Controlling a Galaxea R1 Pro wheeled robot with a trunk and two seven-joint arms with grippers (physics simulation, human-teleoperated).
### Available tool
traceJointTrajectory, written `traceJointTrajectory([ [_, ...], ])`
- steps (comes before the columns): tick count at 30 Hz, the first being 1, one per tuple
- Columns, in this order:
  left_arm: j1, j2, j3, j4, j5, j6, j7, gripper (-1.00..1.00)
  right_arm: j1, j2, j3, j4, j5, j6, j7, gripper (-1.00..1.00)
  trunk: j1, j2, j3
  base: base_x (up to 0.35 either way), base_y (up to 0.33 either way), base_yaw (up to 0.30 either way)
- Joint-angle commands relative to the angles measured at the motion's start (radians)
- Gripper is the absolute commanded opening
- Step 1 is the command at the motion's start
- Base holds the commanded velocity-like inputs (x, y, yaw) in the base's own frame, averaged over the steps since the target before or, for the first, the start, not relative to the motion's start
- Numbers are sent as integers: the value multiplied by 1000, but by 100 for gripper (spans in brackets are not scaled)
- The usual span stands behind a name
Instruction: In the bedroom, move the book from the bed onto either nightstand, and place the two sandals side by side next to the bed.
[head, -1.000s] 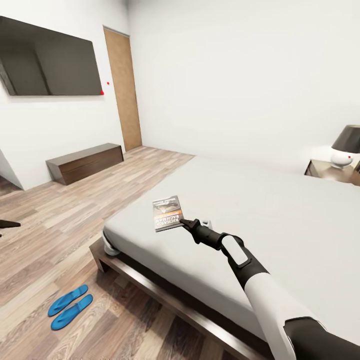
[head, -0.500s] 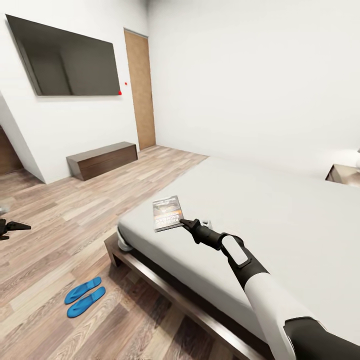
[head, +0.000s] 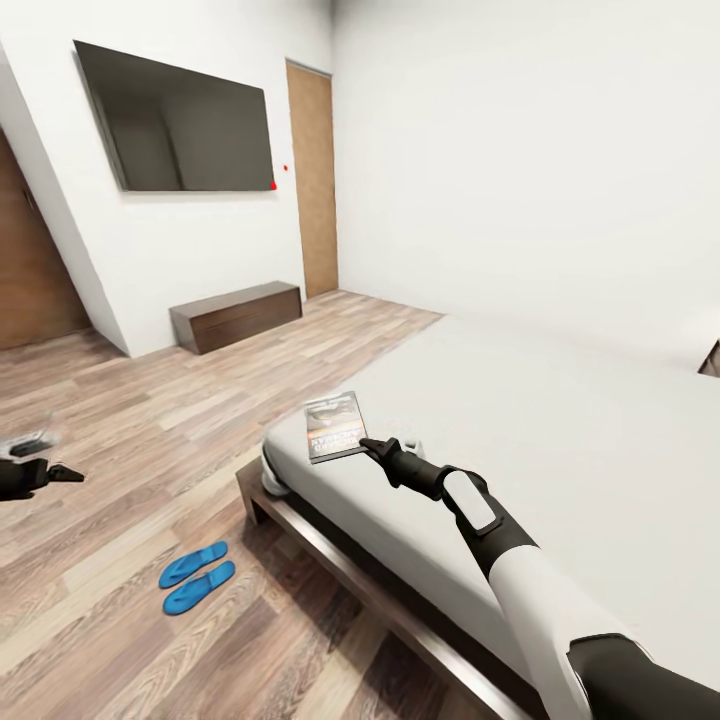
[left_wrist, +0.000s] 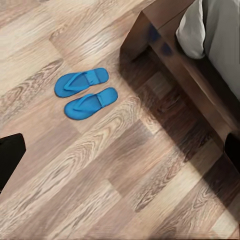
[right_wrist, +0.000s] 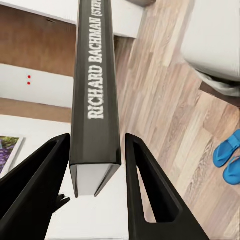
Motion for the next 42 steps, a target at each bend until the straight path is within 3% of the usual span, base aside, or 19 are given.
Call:
traceJointTrajectory([
  [1,5,-3,-1,-1,-5,2,-3,100,-1,0,0,0,-7,4,2,-100,0,0,-1,0,0,189],
  [10,63,-37,-1,-1,1,-2,10,100,-1,0,0,0,-7,4,2,-100,0,0,-1,0,0,188],
  [20,164,-99,0,-1,17,-23,59,100,-1,1,0,0,-7,4,13,-100,0,0,-1,0,0,185],
  [23,208,-116,0,-1,67,-52,71,100,-1,1,0,0,-7,4,16,-100,0,0,-1,0,0,183],
  [31,294,-125,0,-2,218,-152,64,100,-1,0,-1,0,-5,4,17,-100,0,0,-1,0,0,183],
  [35,327,-126,0,-1,262,-199,30,100,-1,0,-2,0,-5,4,17,-100,0,0,-1,0,0,183],
  [42,387,-131,0,-1,317,-274,-89,100,-1,-1,-3,0,-5,4,17,-100,0,0,-1,0,0,183],
])
